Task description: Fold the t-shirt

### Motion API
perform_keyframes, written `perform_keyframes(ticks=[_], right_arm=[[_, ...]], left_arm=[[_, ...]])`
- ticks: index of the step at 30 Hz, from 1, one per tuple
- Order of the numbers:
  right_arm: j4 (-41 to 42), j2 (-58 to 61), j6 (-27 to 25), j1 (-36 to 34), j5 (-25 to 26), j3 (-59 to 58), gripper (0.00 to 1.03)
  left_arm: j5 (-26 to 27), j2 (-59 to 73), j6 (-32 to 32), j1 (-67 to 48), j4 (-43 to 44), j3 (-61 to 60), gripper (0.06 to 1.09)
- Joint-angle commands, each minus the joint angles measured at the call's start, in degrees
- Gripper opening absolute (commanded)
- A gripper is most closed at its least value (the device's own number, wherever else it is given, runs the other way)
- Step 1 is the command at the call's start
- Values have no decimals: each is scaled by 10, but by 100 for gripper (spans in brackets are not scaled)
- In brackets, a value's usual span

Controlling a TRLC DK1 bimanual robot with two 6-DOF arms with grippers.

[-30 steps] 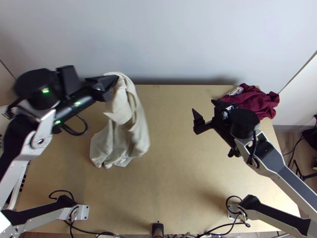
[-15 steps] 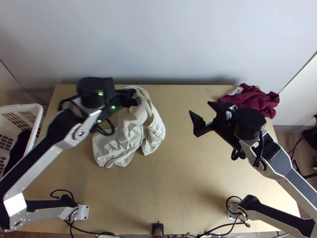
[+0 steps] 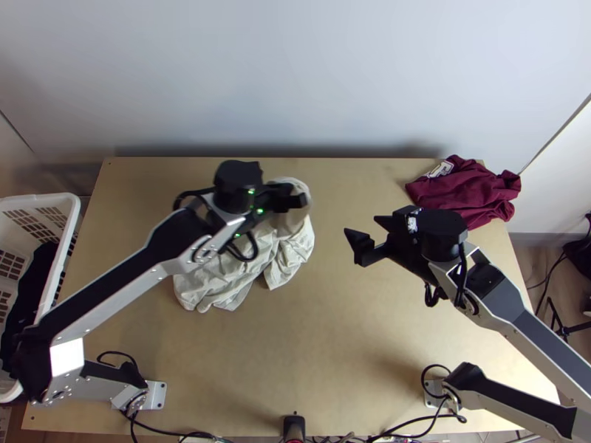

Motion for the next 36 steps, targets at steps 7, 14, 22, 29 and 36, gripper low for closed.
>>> perform_keyframes(ticks=[7,14,22,29,36], right_arm=[[2,-35,10,-8,-17,-42,97],[3,-50,10,-6,-23,-57,97],[12,-50,9,10,-28,-71,98],[83,-43,-1,15,-28,-91,97],[154,-12,-5,17,-28,-89,97]], left_arm=[[6,64,-61,-35,89,55,9],[-5,80,-100,-45,147,57,9],[-9,98,-137,-50,165,102,9],[-10,88,-165,-63,165,123,9],[-9,79,-170,-69,159,130,9]])
